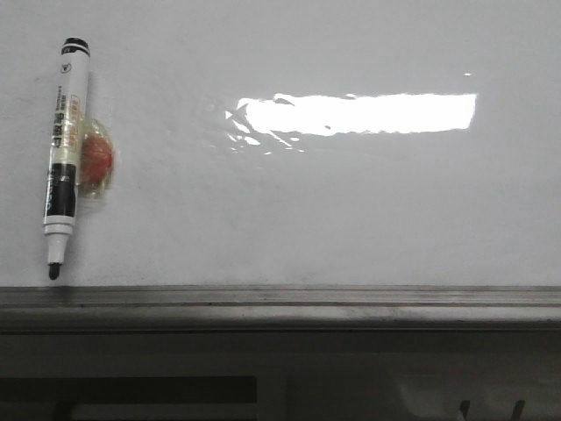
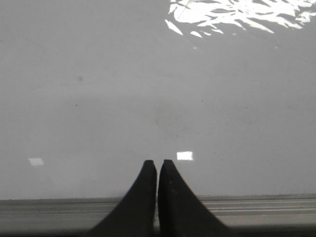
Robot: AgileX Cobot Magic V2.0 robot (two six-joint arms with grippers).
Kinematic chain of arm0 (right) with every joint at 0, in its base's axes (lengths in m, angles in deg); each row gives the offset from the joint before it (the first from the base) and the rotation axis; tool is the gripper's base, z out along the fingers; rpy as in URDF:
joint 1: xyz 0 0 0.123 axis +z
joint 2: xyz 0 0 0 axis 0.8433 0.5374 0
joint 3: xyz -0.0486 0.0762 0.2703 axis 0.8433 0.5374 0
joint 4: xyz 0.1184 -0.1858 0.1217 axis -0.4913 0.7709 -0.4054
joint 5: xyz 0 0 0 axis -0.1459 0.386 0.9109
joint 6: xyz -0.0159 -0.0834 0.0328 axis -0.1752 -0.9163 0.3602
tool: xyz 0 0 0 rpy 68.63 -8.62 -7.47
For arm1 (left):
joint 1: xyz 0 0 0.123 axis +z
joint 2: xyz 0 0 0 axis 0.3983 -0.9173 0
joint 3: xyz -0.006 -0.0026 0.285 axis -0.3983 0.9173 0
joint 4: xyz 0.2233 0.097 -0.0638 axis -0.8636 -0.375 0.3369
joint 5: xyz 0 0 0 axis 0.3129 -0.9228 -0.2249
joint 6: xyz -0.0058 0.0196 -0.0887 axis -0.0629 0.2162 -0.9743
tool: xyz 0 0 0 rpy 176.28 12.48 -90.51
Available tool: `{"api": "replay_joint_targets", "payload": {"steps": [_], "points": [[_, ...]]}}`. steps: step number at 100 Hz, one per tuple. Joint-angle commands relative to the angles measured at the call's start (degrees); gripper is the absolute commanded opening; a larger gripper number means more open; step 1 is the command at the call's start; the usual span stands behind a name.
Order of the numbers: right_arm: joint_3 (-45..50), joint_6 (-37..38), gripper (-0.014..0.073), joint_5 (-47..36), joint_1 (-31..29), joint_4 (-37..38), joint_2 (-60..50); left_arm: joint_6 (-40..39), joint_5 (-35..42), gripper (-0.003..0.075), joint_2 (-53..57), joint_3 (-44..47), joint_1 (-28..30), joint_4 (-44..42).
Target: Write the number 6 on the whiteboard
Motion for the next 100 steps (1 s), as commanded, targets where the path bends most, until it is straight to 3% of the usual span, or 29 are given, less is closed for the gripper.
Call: {"api": "replay_joint_targets", "payload": {"steps": [1, 27, 41, 79, 100], "points": [[0.7, -0.1, -0.0063, -0.5, -0.1, 0.7, -1.1, -0.1, 4.7, -0.0021, 1.6, 0.4, -0.3, -1.1], [0.7, -0.1, -0.0063, -1.2, -0.1, 0.7, -1.1, -0.1, 6.3, -0.0021, 1.6, 0.4, -0.3, -0.6], [0.7, -0.1, -0.0063, -4.1, -0.1, 0.3, -1.1, -0.1, 8.4, -0.0021, 1.6, 0.4, -0.3, 5.1], [0.7, -0.1, -0.0063, -8.2, -0.1, -1.2, -1.1, -0.1, 9.7, -0.0021, 1.6, 0.4, -0.3, 4.8], [0.7, -0.1, -0.0063, -12.4, -0.1, -5.6, -1.1, -0.1, 13.7, -0.0021, 1.6, -0.4, -0.3, 5.3]]}}
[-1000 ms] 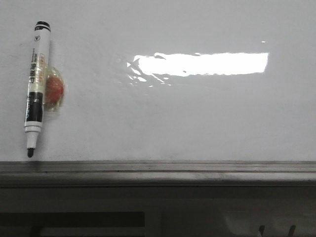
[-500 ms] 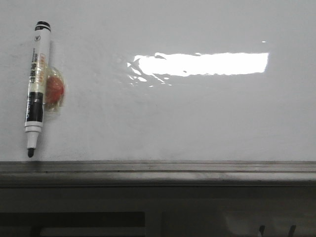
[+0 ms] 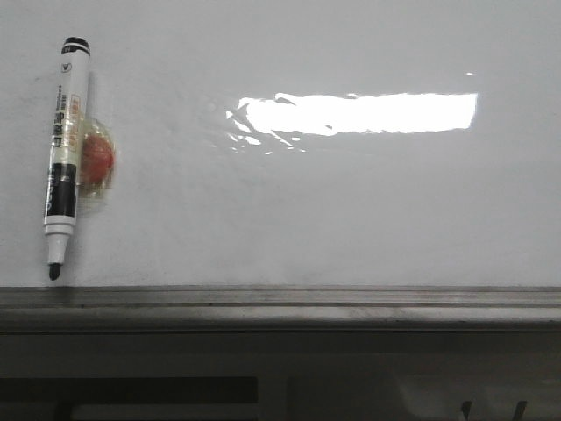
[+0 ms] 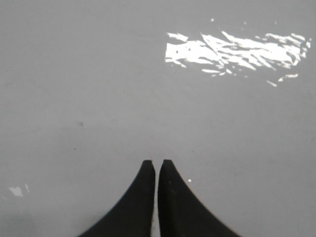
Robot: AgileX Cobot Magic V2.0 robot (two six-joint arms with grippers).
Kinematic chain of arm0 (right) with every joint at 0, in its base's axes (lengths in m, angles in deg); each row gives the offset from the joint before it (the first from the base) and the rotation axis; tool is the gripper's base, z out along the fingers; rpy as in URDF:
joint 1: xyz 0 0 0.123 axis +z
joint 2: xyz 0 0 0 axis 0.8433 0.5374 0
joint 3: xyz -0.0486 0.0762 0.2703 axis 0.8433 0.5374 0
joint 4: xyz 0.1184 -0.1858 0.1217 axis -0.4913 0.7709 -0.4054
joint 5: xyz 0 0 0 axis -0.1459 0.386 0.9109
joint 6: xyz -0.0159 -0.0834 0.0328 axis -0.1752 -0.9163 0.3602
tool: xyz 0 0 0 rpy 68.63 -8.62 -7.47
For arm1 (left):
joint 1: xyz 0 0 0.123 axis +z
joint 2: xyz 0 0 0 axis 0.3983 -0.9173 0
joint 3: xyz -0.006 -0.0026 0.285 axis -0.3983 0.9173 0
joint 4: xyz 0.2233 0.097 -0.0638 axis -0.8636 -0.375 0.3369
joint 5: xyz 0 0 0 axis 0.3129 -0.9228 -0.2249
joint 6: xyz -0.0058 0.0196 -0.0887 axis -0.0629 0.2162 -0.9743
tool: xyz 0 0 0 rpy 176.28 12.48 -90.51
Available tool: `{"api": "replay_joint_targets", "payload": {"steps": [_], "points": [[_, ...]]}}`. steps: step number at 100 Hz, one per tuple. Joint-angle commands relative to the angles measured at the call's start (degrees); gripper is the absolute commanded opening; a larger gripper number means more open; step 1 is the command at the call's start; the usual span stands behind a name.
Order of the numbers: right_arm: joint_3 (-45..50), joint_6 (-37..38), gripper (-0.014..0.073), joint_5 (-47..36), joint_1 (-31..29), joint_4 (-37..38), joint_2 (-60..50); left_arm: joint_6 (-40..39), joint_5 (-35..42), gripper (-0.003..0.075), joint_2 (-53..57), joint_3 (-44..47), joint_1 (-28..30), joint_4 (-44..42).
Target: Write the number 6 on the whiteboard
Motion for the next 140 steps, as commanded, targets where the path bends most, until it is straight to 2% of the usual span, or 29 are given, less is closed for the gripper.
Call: {"api": "replay_joint_targets", "payload": {"steps": [1, 13, 37, 59, 66, 73, 81, 88, 103, 115, 127, 140], "points": [[0.6, -0.1, -0.0063, -5.6, -0.1, -2.4, -1.1, -0.1, 5.6, -0.0021, 1.6, -0.5, -0.3, 0.7], [-0.5, -0.1, -0.0063, -2.7, -0.1, -5.7, -0.9, -0.1, 2.2, -0.0021, 1.2, -2.9, -0.3, 2.4], [-6.7, -0.1, -0.0063, 3.5, -0.1, -5.8, 3.6, -0.1, -0.4, -0.0021, -5.4, -11.8, -0.3, 3.8], [-10.5, -0.1, -0.0063, 3.2, -0.1, -11.8, 7.8, -0.1, -0.3, -0.0018, -8.5, -18.5, -0.3, 4.3], [-10.5, -0.1, -0.0063, 2.3, -0.1, -12.0, 7.9, -0.1, -0.3, 0.0033, -8.5, -19.1, -0.3, 4.8], [-10.5, -0.1, -0.0063, 2.1, -0.1, -12.0, 7.9, -0.1, -0.3, 0.0155, -8.5, -19.2, -0.3, 4.8], [-10.5, -0.1, -0.0063, 1.0, -0.1, -12.0, 7.9, -0.1, 0.3, 0.033, -8.5, -19.0, -0.3, 4.8], [-10.5, -0.1, -0.0063, -0.6, -0.1, -12.0, 7.9, -0.1, 1.0, 0.0407, -8.5, -18.7, -0.3, 5.7], [-10.5, -0.1, -0.0063, -0.9, -0.1, -12.0, 7.9, 2.3, 3.1, 0.0408, -8.5, -18.0, -0.6, 6.3], [-10.5, -0.1, -0.0063, -0.8, -0.1, -12.0, 7.9, 6.8, 0.0, 0.0408, -9.7, -18.6, -2.6, 8.9], [-10.5, -0.1, -0.0063, -0.6, -0.1, -12.0, 7.9, 13.5, -4.7, 0.0408, -12.7, -19.2, -6.5, 18.8], [-10.5, -0.1, -0.0063, -0.3, -0.1, -12.0, 7.9, 24.5, -5.1, 0.0408, -15.9, -19.2, -11.6, 27.4]]}}
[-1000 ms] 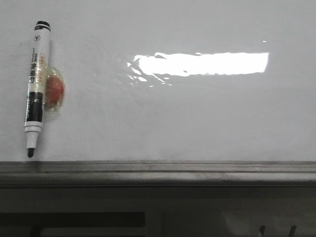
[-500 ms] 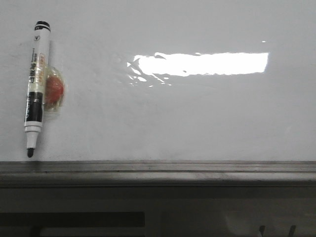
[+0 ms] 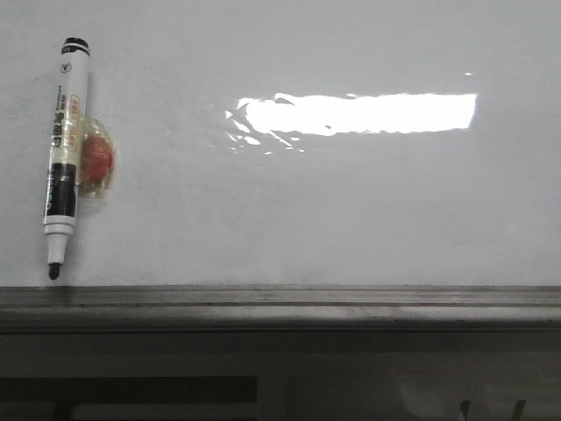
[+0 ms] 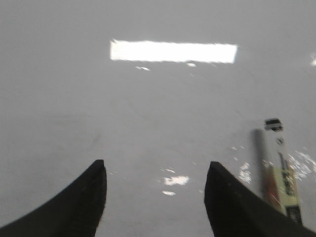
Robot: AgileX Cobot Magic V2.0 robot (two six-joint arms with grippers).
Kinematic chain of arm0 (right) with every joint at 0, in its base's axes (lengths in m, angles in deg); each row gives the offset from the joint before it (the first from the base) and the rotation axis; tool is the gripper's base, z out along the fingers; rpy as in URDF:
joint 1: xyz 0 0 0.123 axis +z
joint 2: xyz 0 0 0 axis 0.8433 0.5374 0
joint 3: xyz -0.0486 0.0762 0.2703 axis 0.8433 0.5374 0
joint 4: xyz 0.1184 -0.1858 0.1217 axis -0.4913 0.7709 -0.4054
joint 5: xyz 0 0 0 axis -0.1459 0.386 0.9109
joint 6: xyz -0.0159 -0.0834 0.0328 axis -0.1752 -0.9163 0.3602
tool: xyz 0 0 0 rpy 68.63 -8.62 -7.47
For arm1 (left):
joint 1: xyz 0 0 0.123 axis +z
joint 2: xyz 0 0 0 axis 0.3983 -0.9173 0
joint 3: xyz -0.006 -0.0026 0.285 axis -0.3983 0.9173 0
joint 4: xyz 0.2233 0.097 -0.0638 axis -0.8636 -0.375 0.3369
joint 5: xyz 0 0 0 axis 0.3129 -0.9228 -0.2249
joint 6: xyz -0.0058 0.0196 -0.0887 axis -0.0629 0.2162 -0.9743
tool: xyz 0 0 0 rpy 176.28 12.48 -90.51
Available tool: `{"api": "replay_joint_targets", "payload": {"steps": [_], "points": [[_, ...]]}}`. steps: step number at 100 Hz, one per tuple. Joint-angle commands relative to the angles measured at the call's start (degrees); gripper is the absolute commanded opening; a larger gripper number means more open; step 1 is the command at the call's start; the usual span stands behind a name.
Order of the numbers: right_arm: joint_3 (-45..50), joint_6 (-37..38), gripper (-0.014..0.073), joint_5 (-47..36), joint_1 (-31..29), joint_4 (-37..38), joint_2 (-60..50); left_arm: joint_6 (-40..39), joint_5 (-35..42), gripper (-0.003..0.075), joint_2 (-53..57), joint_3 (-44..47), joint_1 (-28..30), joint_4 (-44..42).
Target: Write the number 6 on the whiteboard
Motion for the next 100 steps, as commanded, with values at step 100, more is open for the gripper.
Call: {"api": "replay_joint_targets", "payload": {"steps": [100], "points": [[-2.0, -0.1, -0.0063, -6.1, -0.1, -0.2, 1.2, 8.9, 22.2, 0.0507, -26.7, -2.2, -32.3, 11.2]]}}
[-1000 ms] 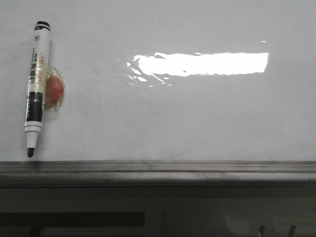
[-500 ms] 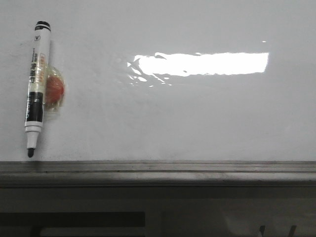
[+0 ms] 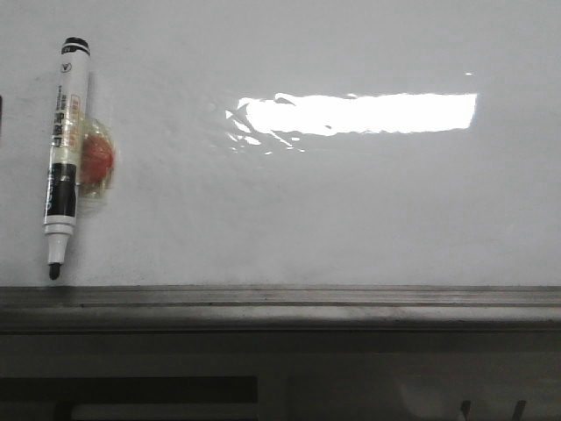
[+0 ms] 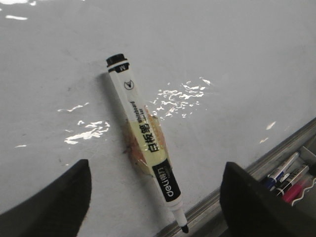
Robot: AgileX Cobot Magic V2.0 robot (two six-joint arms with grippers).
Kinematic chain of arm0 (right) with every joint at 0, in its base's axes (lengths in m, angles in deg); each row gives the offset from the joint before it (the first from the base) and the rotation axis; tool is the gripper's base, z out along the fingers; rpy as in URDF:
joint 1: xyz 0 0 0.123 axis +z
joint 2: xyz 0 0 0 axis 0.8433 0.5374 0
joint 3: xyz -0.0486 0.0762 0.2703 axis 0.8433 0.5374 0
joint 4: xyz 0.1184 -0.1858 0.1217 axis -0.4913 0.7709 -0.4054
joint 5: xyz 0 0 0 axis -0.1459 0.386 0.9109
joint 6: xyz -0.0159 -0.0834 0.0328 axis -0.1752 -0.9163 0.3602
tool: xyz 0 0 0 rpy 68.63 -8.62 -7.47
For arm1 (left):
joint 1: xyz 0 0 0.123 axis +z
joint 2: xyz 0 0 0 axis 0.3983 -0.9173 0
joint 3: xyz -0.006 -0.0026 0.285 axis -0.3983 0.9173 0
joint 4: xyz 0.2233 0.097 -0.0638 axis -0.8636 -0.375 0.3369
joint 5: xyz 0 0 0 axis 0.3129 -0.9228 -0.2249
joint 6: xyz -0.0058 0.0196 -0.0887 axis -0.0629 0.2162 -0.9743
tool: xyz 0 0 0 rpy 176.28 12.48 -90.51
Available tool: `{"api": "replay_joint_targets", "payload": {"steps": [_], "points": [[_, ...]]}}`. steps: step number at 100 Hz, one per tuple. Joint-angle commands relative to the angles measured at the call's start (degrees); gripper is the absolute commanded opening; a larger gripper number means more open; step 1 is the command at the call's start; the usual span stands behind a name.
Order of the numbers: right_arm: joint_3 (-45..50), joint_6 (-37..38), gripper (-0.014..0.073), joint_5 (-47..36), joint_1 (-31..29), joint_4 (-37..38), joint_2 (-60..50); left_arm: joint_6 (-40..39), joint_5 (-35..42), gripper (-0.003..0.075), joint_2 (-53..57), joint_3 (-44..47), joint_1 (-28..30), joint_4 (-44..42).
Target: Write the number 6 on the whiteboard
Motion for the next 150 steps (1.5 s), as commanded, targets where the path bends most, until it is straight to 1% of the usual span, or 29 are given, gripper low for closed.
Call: {"api": "replay_joint_targets", "payload": {"steps": [1, 14, 26, 35, 57, 88, 102, 115, 120, 127, 132, 134, 139, 141, 146, 150], "points": [[-2.0, -0.1, -0.0063, -5.3, -0.1, -0.2, 1.2, 0.1, 6.6, 0.0507, -3.4, -2.1, -2.0, 1.8], [-2.0, -0.1, -0.0063, -5.4, -0.1, -0.2, 1.2, 0.1, 8.4, 0.0507, -7.4, -2.1, -2.9, 4.4], [-2.0, -0.1, -0.0063, -5.5, -0.1, -0.2, 1.2, 0.1, 8.4, 0.0507, -10.0, -2.1, -3.1, 6.8], [-2.0, -0.1, -0.0063, -5.5, -0.1, -0.2, 1.2, 0.1, 8.8, 0.0507, -11.3, -2.1, -4.5, 6.8], [-2.0, -0.1, -0.0063, -5.5, -0.1, -0.2, 1.2, 0.0, 14.0, 0.0507, -14.7, -2.1, -9.0, 7.8], [-2.0, -0.1, -0.0063, -5.5, -0.1, -0.3, 1.2, 0.0, 18.2, 0.0492, -18.5, -2.1, -9.2, 12.2], [-2.0, -0.1, -0.0063, -5.5, -0.1, -0.3, 1.2, -0.1, 18.6, 0.0492, -21.4, -2.1, -9.2, 13.6], [-2.0, -0.1, -0.0063, -5.5, -0.1, -0.4, 1.2, -0.1, 19.1, 0.0488, -24.1, -2.1, -9.2, 17.2], [-2.0, -0.1, -0.0063, -5.5, -0.1, -0.4, 1.2, -0.1, 20.2, 0.0458, -25.1, -2.1, -9.2, 18.9], [-2.0, -0.1, -0.0063, -5.5, -0.1, -0.4, 1.2, -0.1, 21.0, 0.037, -26.2, -2.1, -9.2, 20.2], [-2.0, -0.1, -0.0063, -5.5, -0.1, -0.4, 1.2, -0.1, 21.3, 0.0277, -26.9, -2.1, -9.2, 20.5], [-2.0, -0.1, -0.0063, -5.5, -0.1, -0.4, 1.2, -0.1, 21.4, 0.0253, -27.0, -2.1, -9.2, 20.6], [-2.0, -0.1, -0.0063, -5.7, -0.1, -0.4, 1.2, -0.1, 21.4, 0.0155, -27.4, -2.1, -9.2, 20.6], [-2.0, -0.1, -0.0063, -5.7, -0.1, -0.4, 1.2, -0.1, 21.4, 0.0132, -27.5, -2.1, -9.2, 20.6], [-2.0, -0.1, -0.0063, -5.8, -0.1, -0.4, 1.2, -0.1, 21.4, 0.0043, -27.7, -2.1, -9.2, 20.6], [-2.0, -0.1, -0.0063, -5.9, -0.1, -0.4, 1.2, -0.1, 21.4, -0.0006, -27.8, -2.1, -9.2, 20.6]]}}
